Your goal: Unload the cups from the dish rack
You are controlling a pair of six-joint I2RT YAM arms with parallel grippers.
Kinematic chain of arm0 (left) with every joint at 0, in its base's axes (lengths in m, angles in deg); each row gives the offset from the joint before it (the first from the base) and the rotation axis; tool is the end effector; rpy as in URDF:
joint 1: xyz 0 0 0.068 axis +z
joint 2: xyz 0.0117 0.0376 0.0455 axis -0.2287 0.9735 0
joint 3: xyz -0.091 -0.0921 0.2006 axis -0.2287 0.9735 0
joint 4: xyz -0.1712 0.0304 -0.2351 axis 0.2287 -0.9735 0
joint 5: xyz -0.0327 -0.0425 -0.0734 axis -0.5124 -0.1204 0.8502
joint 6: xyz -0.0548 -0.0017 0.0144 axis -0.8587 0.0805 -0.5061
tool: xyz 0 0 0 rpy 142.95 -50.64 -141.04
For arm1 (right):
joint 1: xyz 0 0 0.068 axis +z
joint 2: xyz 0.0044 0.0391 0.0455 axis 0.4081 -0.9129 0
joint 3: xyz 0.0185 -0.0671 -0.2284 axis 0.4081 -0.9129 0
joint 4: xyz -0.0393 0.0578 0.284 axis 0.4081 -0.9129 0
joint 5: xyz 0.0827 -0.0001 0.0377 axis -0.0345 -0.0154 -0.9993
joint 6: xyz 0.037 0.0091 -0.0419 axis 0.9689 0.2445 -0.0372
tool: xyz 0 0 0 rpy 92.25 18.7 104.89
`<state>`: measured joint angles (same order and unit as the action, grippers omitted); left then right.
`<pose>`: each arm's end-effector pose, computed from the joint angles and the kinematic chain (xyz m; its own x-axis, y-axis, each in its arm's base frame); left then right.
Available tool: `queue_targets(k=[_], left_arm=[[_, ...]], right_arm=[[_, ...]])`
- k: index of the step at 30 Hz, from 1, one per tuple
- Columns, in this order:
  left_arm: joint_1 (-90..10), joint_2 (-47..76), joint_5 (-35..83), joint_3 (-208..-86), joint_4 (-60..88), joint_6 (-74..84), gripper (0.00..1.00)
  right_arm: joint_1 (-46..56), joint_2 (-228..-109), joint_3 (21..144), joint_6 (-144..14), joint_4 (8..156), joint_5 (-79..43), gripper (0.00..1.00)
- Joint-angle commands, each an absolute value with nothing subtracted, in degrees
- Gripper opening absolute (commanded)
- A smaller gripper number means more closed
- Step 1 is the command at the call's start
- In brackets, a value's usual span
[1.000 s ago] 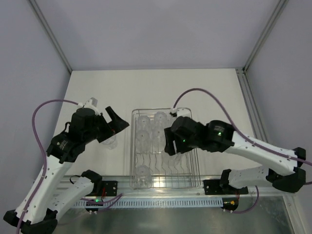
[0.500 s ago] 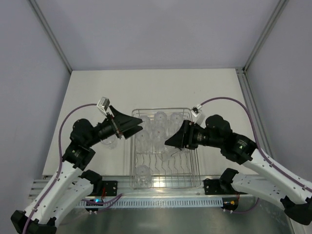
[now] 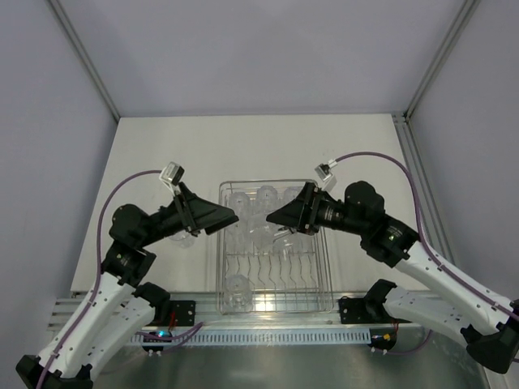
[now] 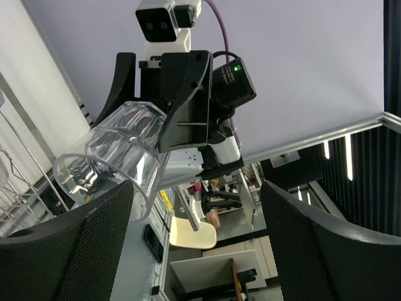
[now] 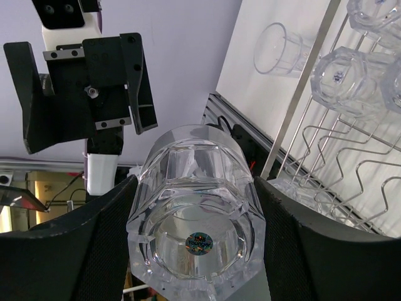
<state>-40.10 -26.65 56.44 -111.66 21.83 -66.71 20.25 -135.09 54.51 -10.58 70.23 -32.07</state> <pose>0.1752 -0.1177 0.3344 -0.8832 -0.3993 -0.2462 0.2881 -0.0474 -0.9564 0.1700 0.1871 0.3174 -0.8720 0.2813 -0.4006 -0.3047 0.3284 0.8940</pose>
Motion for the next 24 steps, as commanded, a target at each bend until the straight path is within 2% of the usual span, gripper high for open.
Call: queue_targets(k=[1, 13, 18, 20, 24], left_arm=[[-40.21, -26.63, 59.19, -111.16, 20.91, -64.92, 0.82], [-41.87, -22.67, 58.93, -110.99, 20.47, -63.16, 0.84], [-43.11, -22.32, 57.26, -111.16, 21.96, -63.69, 0.8], [-43.8, -21.8, 56.82, -111.42, 22.84, -63.86, 0.72], [-44.25, -21.27, 56.29, -111.6, 22.23, -63.43, 0.41]], right_arm=[[20.04, -136.93, 54.36, -7.77, 78.76, -34.87, 0.04], [20.04, -142.47, 56.11, -7.06, 84.39, -34.44, 0.04], [19.95, -145.72, 57.6, -8.03, 83.86, -33.65, 0.04], [20.04, -147.12, 58.13, -8.2, 83.78, -33.47, 0.04], [20.04, -148.53, 59.01, -8.29, 83.86, -33.29, 0.04]])
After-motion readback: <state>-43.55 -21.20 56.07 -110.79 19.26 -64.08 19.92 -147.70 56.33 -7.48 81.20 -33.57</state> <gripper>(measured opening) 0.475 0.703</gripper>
